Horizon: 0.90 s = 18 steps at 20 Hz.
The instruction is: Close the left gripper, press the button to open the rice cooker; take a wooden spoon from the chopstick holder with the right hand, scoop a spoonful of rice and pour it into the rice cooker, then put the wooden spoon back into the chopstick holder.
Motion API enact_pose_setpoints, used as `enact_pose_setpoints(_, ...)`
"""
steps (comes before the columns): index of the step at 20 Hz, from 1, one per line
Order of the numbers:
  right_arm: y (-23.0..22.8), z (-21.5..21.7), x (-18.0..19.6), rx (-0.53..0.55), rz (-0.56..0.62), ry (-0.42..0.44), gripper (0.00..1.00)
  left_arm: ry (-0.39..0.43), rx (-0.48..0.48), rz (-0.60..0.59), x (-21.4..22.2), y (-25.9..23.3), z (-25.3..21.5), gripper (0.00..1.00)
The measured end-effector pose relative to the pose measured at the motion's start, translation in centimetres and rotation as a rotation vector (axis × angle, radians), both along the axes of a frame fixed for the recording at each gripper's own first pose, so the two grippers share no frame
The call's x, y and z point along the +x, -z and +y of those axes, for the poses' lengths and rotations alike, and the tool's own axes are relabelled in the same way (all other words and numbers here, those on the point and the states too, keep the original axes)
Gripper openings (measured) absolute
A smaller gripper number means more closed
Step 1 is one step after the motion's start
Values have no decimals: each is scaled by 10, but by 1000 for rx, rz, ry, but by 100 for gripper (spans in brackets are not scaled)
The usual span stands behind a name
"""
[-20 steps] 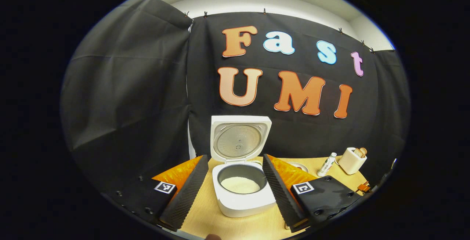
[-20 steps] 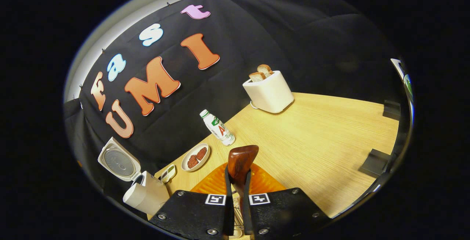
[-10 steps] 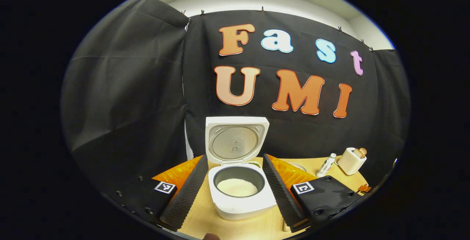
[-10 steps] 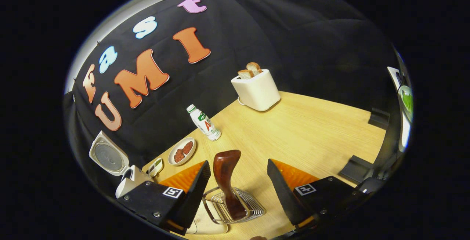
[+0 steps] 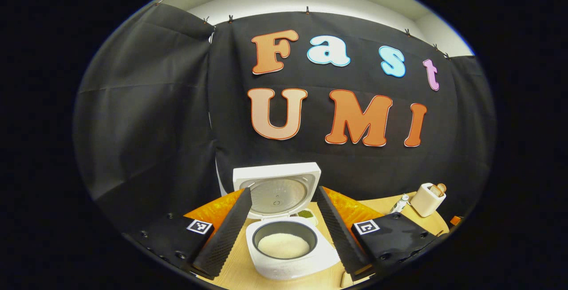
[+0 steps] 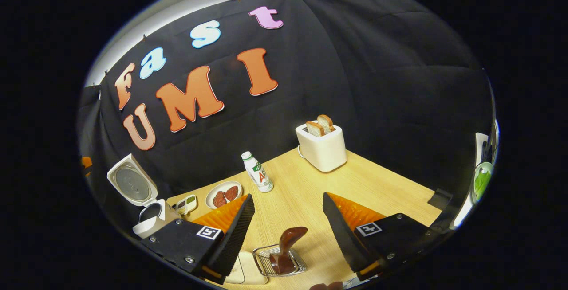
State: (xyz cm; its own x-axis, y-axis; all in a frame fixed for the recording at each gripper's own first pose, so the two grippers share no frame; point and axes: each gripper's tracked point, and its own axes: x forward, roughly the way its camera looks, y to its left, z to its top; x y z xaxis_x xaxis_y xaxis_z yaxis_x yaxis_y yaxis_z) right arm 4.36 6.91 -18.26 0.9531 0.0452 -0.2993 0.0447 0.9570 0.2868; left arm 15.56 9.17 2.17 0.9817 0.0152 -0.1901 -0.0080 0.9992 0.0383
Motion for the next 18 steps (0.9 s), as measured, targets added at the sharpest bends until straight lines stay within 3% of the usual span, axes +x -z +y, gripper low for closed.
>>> enact_pose_setpoints(9, -17, 10, 13, -1, -36, 7, 95, 13, -14, 85, 130, -17, 1, 100)
enact_pose_setpoints(15, -3, 4, 12, -3, 2, 33, 95, -55, 48, 204, 196, 22, 24, 100)
enact_pose_setpoints(18, -1, 2, 13, -9, 13, 36, 95, -72, 30, 264, 208, 48, 28, 100)
